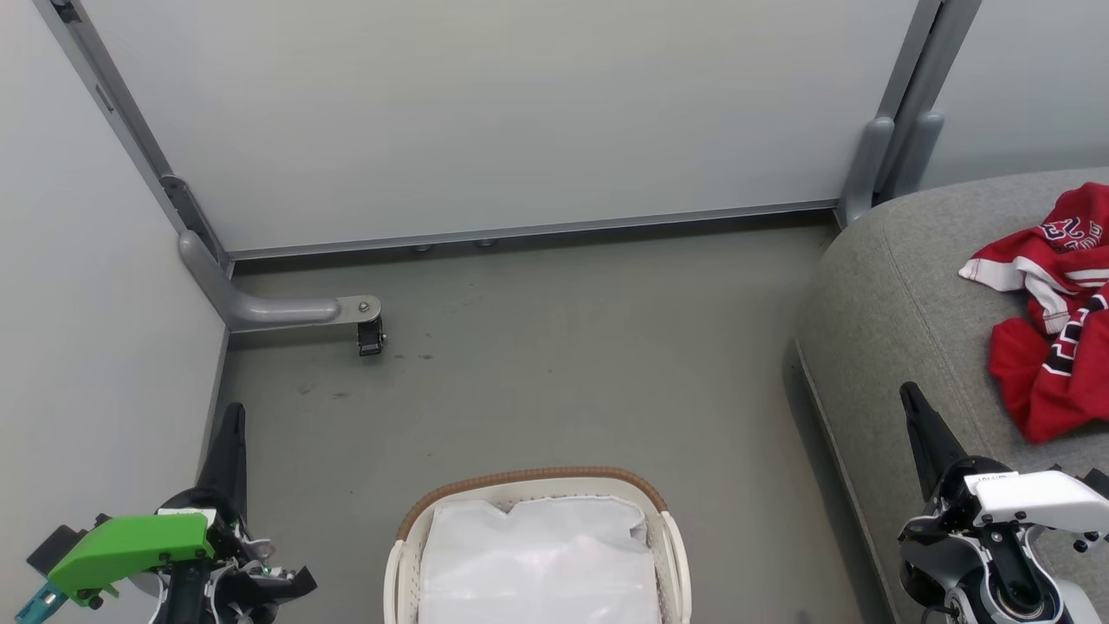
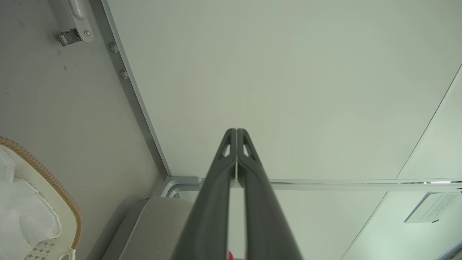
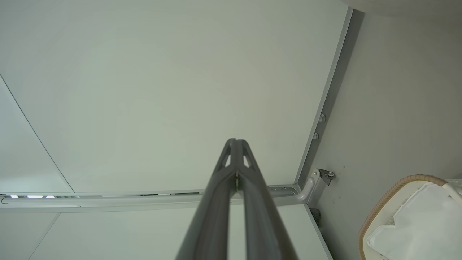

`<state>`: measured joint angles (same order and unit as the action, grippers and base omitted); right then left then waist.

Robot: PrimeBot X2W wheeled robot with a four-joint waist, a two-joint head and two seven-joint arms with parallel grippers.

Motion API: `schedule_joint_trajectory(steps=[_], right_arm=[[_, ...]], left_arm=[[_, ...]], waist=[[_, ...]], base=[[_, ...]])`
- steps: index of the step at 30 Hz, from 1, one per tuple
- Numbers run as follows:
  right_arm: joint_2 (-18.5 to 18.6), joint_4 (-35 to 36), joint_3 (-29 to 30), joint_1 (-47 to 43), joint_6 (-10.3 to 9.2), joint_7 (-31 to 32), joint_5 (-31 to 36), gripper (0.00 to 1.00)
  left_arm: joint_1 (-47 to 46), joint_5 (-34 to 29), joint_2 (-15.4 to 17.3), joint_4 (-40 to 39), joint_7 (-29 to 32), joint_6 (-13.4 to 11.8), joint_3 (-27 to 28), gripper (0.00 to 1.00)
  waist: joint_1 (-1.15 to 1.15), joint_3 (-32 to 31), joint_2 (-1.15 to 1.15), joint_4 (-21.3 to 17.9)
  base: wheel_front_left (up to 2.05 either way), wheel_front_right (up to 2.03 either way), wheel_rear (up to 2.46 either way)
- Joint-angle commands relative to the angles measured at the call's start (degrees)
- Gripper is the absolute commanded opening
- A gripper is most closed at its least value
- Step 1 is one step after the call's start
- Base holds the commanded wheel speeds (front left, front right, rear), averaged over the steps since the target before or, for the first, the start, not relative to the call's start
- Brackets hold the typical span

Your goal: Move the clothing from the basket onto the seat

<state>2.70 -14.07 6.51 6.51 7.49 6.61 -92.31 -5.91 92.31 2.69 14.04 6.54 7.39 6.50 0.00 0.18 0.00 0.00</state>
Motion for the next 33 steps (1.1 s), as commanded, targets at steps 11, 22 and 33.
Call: schedule_joint_trajectory(steps=[11, 22, 33], right_arm=[[0.34, 0.22, 0.12, -0.61, 0.00, 0.07, -0.20, 0.00], [0.33, 0.22, 0.12, -0.61, 0.00, 0.07, -0.20, 0.00], [0.33, 0.22, 0.12, -0.62, 0.00, 0.07, -0.20, 0.00]], left_arm=[[-0.62, 0.20, 0.35, -0.10, 0.19, 0.19, 0.14, 0.00], [-0.62, 0.19, 0.36, -0.09, 0.19, 0.19, 0.14, 0.00], [-0.62, 0.19, 0.36, -0.09, 0.18, 0.19, 0.13, 0.00]], waist=[[0.00, 0.00, 0.00, 0.00], [0.00, 0.00, 0.00, 0.00], [0.00, 0.00, 0.00, 0.00]], base=[[0.00, 0.00, 0.00], [0.00, 0.00, 0.00], [0.00, 0.00, 0.00]])
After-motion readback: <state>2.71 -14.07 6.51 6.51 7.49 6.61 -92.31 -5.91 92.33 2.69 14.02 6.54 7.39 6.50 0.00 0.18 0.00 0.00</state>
